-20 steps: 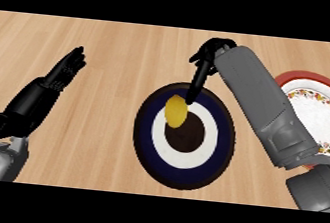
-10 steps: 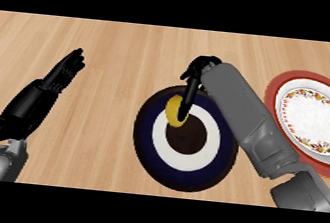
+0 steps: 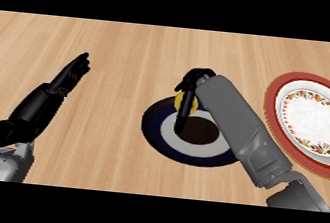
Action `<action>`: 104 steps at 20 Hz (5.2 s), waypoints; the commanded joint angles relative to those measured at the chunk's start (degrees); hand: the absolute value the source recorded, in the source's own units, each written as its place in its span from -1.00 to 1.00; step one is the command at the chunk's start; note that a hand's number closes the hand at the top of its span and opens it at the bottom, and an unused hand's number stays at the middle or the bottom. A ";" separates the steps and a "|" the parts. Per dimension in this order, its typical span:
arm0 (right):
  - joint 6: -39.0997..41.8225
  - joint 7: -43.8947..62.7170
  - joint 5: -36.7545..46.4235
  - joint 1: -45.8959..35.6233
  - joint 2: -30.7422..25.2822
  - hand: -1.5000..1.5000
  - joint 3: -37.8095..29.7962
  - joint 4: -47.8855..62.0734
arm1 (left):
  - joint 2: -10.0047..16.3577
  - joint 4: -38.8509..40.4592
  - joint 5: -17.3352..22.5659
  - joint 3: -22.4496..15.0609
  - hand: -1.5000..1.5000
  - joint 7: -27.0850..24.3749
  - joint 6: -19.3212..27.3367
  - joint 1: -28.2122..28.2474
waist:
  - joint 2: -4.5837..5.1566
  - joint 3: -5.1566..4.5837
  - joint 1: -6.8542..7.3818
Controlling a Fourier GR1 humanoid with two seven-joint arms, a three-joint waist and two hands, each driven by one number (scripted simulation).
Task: Pick the lemon from the plate and place it in the plate
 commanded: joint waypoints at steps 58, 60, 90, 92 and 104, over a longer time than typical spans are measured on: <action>-68.27 -14.24 40.20 73.91 -65.67 1.00 10.74 -109.87 | -0.54 -0.08 1.03 6.81 0.00 -0.53 -3.57 1.93 | 0.25 0.22 -3.28; -69.09 -17.29 37.14 74.05 -64.34 1.00 8.16 -106.52 | -0.87 -0.28 -1.17 5.51 0.00 -1.53 -3.51 4.00 | 0.31 0.17 -2.17; -54.26 -69.45 17.69 43.15 -39.76 -1.00 -9.68 -30.32 | -4.32 -3.55 -1.86 6.47 0.00 5.00 -5.59 -0.70 | 0.43 0.16 -0.62; -53.60 -72.15 17.13 40.61 -37.57 -1.00 -10.80 -27.72 | -3.23 -3.17 -2.18 7.04 0.00 1.61 -7.18 2.47 | 0.46 0.14 -0.39; -24.89 -75.28 -11.97 46.09 -39.96 -1.00 -24.73 -35.81 | -4.72 -0.75 -4.32 7.09 0.00 0.37 -5.43 2.06 | 0.21 0.09 -2.07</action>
